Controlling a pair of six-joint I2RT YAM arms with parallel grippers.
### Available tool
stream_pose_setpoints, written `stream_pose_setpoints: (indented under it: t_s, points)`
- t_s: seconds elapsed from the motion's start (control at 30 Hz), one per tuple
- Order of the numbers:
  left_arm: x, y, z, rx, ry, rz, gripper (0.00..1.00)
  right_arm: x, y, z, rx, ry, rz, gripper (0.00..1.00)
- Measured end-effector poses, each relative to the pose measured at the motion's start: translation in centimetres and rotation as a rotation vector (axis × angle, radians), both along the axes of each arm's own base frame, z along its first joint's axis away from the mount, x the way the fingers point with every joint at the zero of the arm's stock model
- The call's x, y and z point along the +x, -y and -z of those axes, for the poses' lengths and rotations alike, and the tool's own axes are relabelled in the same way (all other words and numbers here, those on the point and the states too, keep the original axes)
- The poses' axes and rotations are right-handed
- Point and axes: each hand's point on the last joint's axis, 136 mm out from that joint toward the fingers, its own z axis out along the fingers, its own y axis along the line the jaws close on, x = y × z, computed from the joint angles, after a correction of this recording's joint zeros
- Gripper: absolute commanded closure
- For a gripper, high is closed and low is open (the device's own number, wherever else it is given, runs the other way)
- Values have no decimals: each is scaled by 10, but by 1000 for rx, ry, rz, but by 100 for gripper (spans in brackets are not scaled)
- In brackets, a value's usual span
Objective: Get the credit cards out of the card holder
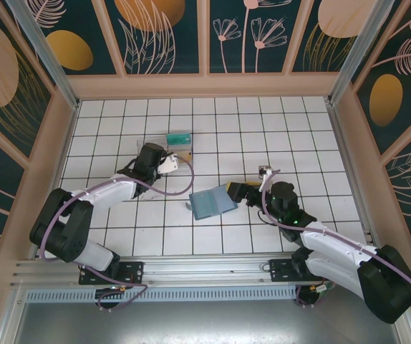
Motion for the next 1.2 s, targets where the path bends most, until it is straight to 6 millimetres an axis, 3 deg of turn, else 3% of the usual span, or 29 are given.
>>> stream_pose_setpoints:
  t_s: [0.17, 0.8, 1.0, 1.2]
  points:
    - [-1, 1, 1, -5, -8, 1, 100, 0, 0, 0, 0, 0, 0, 1]
    - [-25, -9, -5, 30, -19, 47, 100, 0, 0, 0, 0, -1, 0, 1]
    - [-24, -7, -22, 21, 30, 70, 100, 0, 0, 0, 0, -1, 0, 1]
    - [-23, -5, -24, 23, 38, 86, 100, 0, 0, 1, -1, -2, 0, 1]
